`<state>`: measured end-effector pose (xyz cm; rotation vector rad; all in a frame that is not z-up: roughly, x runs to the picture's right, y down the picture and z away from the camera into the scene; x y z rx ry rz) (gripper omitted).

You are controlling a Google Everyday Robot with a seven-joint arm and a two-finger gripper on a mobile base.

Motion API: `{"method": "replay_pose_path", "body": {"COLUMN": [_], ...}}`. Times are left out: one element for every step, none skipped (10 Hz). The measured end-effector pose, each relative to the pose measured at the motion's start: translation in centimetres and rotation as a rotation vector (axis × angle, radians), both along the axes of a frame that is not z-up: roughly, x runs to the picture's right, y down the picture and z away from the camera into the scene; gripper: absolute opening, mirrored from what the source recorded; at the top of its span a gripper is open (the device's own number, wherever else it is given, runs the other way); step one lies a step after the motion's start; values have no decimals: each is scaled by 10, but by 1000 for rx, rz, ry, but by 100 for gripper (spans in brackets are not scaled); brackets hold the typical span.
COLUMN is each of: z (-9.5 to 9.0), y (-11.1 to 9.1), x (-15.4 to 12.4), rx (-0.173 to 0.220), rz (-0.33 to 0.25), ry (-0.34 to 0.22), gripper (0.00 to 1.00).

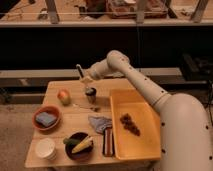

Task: Place brush in metal cup

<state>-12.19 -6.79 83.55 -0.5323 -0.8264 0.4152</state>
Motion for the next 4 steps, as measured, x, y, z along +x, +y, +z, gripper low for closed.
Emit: {"method": "replay_pose_path", "body": {"z": [0, 1, 1, 2], "y": [0, 1, 3, 4], "x": [1, 3, 8, 13], "rx": [0, 0, -2, -4], "rz": [-4, -7, -7, -4], "ry": [2, 4, 11, 17], "gripper": [5, 5, 5, 5]}}
